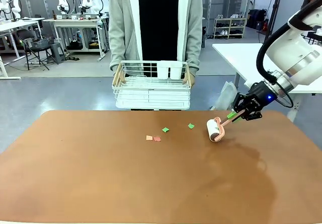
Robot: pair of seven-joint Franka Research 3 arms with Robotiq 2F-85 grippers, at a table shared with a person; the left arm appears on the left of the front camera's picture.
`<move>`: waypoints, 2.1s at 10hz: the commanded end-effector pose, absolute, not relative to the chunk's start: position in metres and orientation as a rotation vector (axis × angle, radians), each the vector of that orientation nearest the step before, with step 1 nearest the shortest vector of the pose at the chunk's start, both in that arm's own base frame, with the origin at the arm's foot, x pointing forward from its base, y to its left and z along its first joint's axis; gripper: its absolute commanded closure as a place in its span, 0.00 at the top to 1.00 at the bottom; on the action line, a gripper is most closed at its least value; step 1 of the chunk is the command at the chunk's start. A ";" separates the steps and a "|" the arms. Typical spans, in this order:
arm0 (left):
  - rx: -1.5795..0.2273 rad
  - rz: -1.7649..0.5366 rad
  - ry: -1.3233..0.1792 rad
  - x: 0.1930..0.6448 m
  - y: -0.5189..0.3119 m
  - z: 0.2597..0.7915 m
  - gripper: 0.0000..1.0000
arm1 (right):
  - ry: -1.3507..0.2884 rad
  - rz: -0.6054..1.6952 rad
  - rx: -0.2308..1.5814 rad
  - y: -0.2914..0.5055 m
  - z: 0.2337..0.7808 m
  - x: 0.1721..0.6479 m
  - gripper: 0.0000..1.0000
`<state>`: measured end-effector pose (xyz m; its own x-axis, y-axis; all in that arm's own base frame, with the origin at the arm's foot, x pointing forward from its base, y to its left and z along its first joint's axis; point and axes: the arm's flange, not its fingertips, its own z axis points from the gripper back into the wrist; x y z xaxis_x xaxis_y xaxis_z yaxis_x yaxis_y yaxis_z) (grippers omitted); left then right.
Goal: Clean the table.
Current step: Clean the table with the Lint Roller when the human lifts the Dish drying rack.
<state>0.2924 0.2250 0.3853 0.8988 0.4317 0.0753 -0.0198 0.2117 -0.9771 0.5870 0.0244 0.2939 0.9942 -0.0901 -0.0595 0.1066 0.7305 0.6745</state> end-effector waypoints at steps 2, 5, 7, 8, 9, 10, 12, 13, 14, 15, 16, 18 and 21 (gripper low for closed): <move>-1.346 0.301 -0.391 0.291 0.228 0.384 1.00 | 0.020 -0.101 0.741 0.026 0.294 0.587 0.21; -1.346 0.301 -0.391 0.291 0.228 0.384 1.00 | 0.020 -0.101 0.741 0.026 0.294 0.587 0.21; -1.346 0.301 -0.391 0.291 0.228 0.384 1.00 | 0.020 -0.101 0.741 0.026 0.294 0.587 0.21; -1.346 0.301 -0.391 0.291 0.228 0.384 1.00 | 0.022 -0.107 0.745 0.024 0.295 0.587 0.21; -1.346 0.301 -0.391 0.291 0.228 0.384 1.00 | 0.026 -0.121 0.721 0.029 0.289 0.591 0.21; -1.346 0.301 -0.391 0.291 0.228 0.384 1.00 | 0.052 -0.104 0.693 0.045 0.283 0.596 0.21; -1.346 0.301 -0.391 0.291 0.228 0.384 1.00 | 0.112 -0.082 0.632 0.092 0.272 0.607 0.21; -1.346 0.301 -0.391 0.291 0.228 0.384 1.00 | 0.164 -0.052 0.620 0.120 0.261 0.615 0.21; -1.346 0.301 -0.391 0.291 0.228 0.384 1.00 | 0.224 -0.025 0.611 0.152 0.249 0.626 0.21; -1.346 0.301 -0.391 0.291 0.228 0.384 1.00 | 0.253 0.000 0.630 0.183 0.241 0.628 0.21; -1.346 0.301 -0.391 0.291 0.228 0.384 1.00 | 0.312 0.030 0.597 0.219 0.227 0.627 0.21; -1.346 0.301 -0.391 0.291 0.228 0.384 1.00 | 0.379 0.103 0.578 0.281 0.215 0.616 0.21; -1.346 0.301 -0.391 0.291 0.228 0.384 1.00 | 0.399 0.098 0.513 0.344 0.206 0.609 0.21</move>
